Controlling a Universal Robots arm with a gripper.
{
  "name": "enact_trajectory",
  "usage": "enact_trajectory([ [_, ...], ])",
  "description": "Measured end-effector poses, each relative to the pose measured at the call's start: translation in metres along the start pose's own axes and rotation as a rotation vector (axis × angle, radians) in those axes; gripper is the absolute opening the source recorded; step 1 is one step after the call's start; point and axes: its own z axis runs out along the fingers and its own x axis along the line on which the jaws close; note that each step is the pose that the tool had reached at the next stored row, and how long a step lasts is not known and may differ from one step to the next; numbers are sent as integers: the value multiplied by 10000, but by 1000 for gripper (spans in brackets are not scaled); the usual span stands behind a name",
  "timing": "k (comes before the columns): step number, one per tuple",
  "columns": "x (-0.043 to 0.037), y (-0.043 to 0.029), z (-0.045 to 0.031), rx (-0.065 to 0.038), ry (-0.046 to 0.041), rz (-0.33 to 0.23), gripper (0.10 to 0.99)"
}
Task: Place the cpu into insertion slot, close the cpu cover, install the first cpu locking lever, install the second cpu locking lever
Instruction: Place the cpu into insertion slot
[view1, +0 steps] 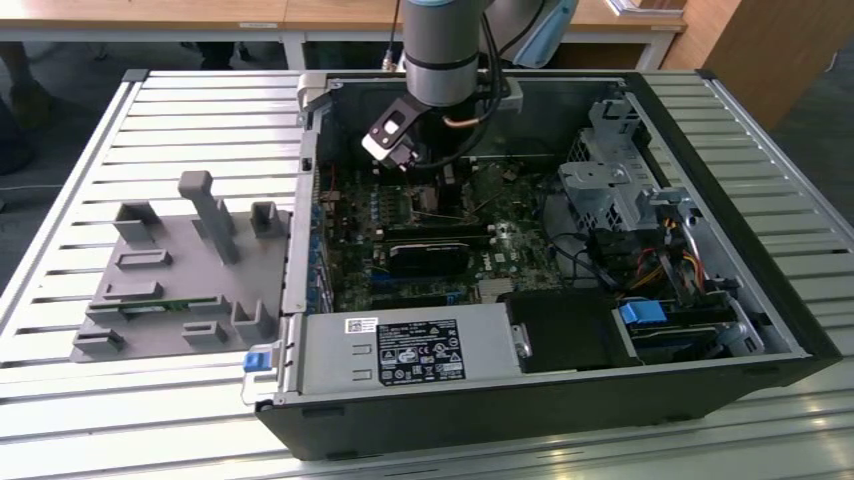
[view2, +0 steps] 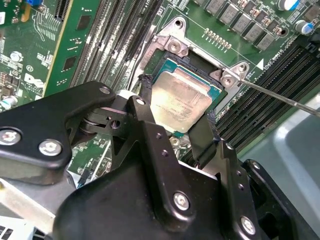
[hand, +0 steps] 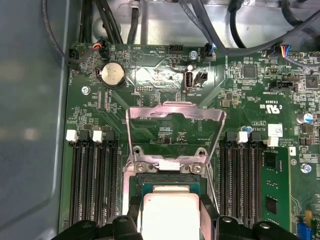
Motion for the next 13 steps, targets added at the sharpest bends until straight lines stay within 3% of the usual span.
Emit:
enact_trajectory([
  [13, 19, 5, 52, 0, 0, 1, 541],
])
